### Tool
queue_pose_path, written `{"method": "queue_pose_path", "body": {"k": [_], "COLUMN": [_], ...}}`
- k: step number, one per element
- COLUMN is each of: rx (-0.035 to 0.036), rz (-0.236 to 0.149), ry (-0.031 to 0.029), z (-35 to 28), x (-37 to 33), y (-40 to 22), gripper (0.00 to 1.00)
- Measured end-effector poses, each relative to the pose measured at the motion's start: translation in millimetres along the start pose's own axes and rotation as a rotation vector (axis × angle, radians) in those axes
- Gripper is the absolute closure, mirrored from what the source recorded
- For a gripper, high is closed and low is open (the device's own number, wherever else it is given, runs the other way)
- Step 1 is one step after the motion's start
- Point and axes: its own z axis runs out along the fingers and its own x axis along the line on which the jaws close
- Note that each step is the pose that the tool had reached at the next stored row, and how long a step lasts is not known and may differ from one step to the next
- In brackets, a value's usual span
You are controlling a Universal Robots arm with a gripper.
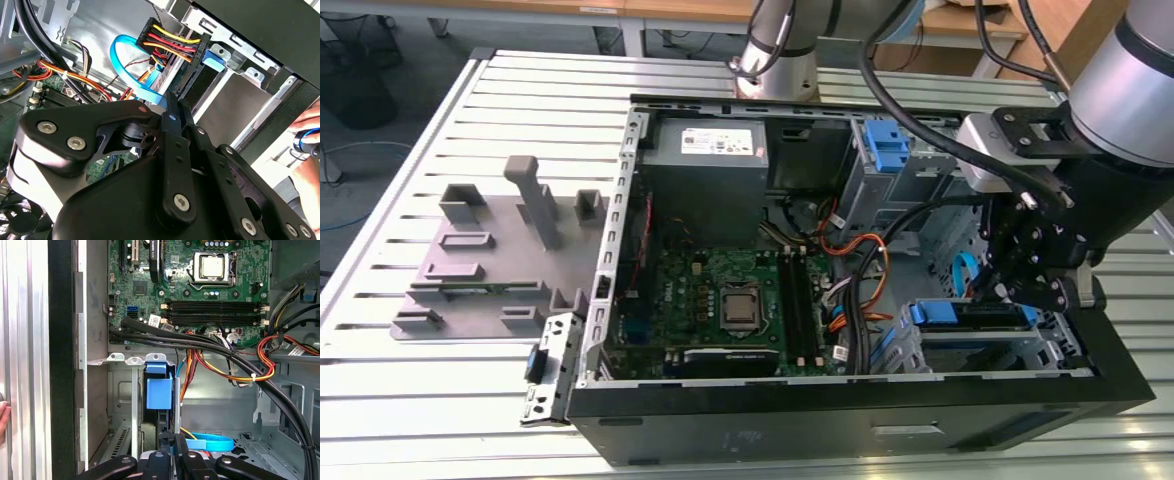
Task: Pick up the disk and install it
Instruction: 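Insert the first disk wire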
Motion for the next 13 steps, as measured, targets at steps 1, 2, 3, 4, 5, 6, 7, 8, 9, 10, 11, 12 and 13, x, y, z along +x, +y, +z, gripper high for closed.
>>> {"method": "queue_pose_path", "body": {"k": [1, 2, 3, 4, 5, 6, 7, 8, 9, 10, 11, 12, 13], "rx": [0.0, 0.0, 0.0, 0.0, 0.0, 0.0, 0.0, 0.0, 0.0001, 0.0003, 0.0003, 0.0005, 0.0006], "rz": [0.0, 0.0, 0.0, 0.0, 0.0, 0.0, 0.0, -0.001, -0.002, -0.002, -0.003, -0.003, -0.004], "ry": [0.0, 0.0002, 0.0005, 0.0004, 0.0004, 0.0002, 0.0001, 0.0001, 0.0002, 0.0002, 0.0001, 0.0, -0.0001], "z": [0.0, -0.7, -1.0, -0.9, -0.8, -0.6, -0.5, -0.4, -0.4, -0.3, -0.3, -0.2, 0.0], "x": [0.0, 0.0, 0.0, 0.0, 0.0, 0.2, 0.5, 0.9, 1.4, 2.0, 2.5, 2.8, 2.9], "y": [0.0, 0.0, 0.0, 0.0, 0.0, 0.0, 0.0, 0.0, 0.0, 0.0, 0.1, 0.0, 0.0], "gripper": [0.84, 0.84, 0.84, 0.84, 0.84, 0.84, 0.84, 0.84, 0.84, 0.84, 0.84, 0.84, 0.84]}}
